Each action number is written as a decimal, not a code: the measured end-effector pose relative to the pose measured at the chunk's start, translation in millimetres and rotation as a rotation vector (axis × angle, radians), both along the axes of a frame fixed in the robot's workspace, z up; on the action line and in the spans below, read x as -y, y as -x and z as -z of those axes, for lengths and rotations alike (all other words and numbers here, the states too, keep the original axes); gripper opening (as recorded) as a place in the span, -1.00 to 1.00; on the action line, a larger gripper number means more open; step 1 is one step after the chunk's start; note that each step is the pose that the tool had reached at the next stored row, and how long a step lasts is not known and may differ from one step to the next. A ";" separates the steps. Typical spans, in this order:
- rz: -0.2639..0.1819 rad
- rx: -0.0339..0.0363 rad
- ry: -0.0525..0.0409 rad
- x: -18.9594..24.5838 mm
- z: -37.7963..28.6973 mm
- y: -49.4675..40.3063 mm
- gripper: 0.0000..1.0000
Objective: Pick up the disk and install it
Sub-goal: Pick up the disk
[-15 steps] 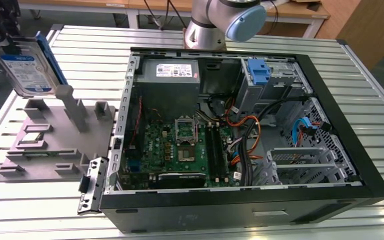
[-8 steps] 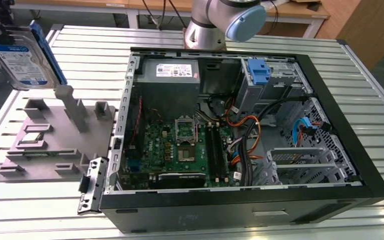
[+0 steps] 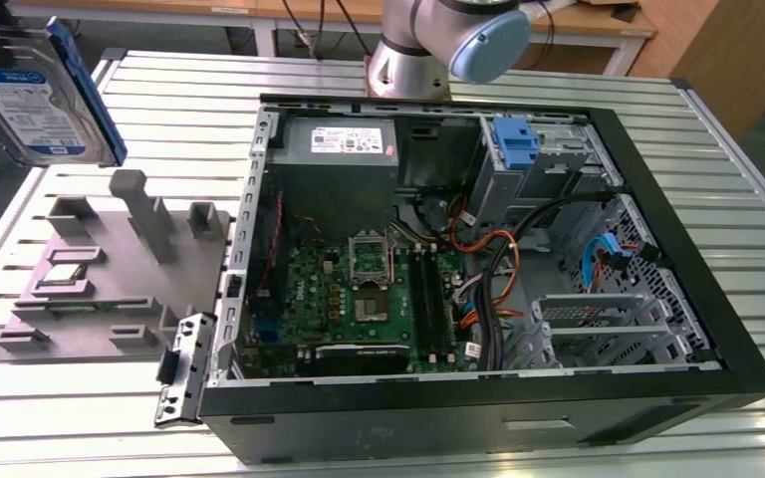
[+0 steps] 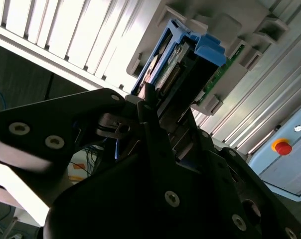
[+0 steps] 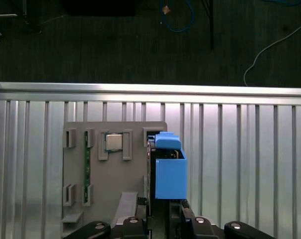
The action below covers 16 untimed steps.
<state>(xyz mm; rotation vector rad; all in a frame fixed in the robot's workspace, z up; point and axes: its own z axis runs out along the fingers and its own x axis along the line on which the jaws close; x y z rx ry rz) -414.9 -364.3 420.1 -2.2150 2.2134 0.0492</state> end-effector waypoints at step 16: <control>0.000 -0.0003 0.0001 0.0 -3.9 0.0 -0.30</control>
